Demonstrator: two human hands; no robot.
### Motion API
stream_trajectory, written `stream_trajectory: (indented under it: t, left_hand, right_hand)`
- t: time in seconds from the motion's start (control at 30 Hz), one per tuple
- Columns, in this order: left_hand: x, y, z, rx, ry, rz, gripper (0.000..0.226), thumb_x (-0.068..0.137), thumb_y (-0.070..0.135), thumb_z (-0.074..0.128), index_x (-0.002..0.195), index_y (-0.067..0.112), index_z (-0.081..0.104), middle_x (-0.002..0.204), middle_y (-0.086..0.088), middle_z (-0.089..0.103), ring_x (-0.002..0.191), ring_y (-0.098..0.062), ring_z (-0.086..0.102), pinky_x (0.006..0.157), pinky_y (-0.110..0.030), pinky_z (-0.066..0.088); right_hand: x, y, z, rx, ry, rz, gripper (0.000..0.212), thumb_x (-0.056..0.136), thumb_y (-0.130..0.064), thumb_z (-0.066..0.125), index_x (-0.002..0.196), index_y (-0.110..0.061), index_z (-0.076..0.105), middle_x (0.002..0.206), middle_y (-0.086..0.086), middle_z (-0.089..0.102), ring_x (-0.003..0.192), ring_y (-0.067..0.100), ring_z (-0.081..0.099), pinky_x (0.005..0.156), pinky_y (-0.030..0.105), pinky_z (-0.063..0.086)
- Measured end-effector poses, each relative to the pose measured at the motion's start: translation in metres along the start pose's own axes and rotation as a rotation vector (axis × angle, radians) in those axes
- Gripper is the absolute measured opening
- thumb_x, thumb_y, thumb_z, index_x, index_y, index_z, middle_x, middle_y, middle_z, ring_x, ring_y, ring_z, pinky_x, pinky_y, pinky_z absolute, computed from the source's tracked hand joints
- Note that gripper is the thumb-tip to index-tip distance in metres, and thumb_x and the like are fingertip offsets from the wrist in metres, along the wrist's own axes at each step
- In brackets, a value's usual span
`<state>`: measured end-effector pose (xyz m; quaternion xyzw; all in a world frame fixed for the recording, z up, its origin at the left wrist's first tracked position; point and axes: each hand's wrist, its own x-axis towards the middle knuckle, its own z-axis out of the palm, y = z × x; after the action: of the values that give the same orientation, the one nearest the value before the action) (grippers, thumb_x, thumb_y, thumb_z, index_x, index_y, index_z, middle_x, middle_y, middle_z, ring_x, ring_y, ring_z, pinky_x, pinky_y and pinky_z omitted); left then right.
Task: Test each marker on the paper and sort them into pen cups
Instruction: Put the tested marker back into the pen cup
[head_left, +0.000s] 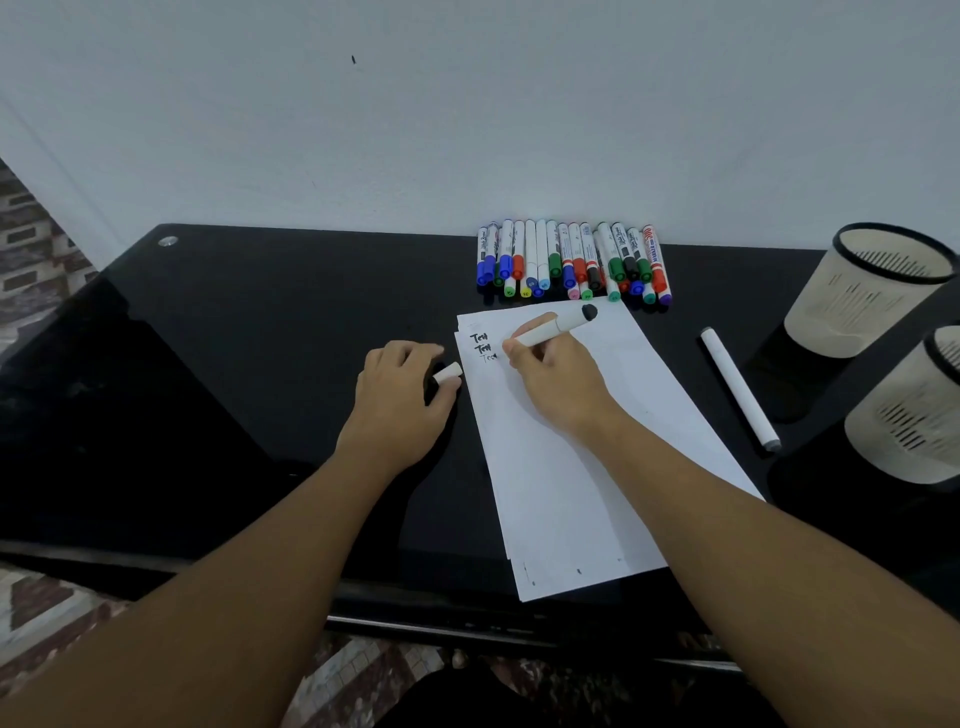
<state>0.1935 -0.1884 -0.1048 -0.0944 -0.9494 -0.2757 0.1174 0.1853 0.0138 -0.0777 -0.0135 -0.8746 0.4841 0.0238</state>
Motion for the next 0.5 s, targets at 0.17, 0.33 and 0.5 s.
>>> stream_trajectory:
  t: [0.17, 0.33, 0.5]
  left_hand:
    - [-0.002, -0.006, 0.004, 0.021, 0.075, 0.084, 0.016, 0.100, 0.032, 0.061, 0.113, 0.027, 0.070, 0.108, 0.006, 0.053, 0.102, -0.018, 0.044, 0.091, -0.039, 0.041]
    - [-0.001, -0.003, 0.002, 0.021, 0.062, 0.107, 0.017, 0.102, 0.030, 0.058, 0.115, 0.027, 0.068, 0.103, 0.005, 0.054, 0.097, -0.017, 0.046, 0.089, -0.036, 0.040]
    - [-0.005, 0.001, -0.004, -0.033, 0.062, 0.127, 0.016, 0.103, 0.027, 0.055, 0.116, 0.028, 0.065, 0.099, 0.008, 0.056, 0.093, -0.014, 0.048, 0.083, -0.035, 0.044]
  right_hand:
    - [-0.005, 0.002, -0.007, 0.268, 0.044, -0.068, 0.004, 0.106, -0.027, 0.057, 0.109, -0.025, 0.060, 0.090, 0.002, 0.068, 0.086, 0.009, 0.066, 0.081, 0.021, 0.052]
    - [-0.003, 0.008, -0.011, 0.193, -0.009, -0.125, 0.020, 0.105, -0.017, 0.054, 0.113, -0.032, 0.064, 0.090, -0.006, 0.072, 0.091, 0.007, 0.066, 0.091, 0.030, 0.053]
    - [-0.004, -0.001, -0.020, 0.185, -0.197, -0.093, 0.074, 0.094, 0.010, 0.042, 0.147, -0.042, 0.042, 0.135, -0.010, 0.059, 0.126, 0.000, 0.053, 0.089, 0.019, 0.043]
